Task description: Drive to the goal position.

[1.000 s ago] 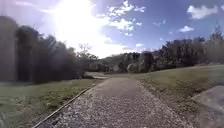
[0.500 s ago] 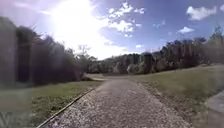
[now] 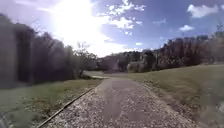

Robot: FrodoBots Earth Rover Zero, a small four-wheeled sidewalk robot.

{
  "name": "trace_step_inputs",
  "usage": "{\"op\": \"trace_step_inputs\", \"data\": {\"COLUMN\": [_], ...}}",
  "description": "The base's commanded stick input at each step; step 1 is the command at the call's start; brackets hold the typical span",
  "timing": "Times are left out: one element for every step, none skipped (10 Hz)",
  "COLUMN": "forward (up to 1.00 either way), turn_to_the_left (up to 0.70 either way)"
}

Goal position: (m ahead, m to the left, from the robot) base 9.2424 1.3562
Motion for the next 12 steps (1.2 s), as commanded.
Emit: {"op": "trace_step_inputs", "data": {"forward": [0.70,0.70,0.70,0.70,0.70,0.70,0.70,0.70,0.70,0.70,0.70,0.70], "turn_to_the_left": [0.01,0.01,0.01,0.01,0.01,0.01,0.01,0.01,0.01,0.01,0.01,0.01]}}
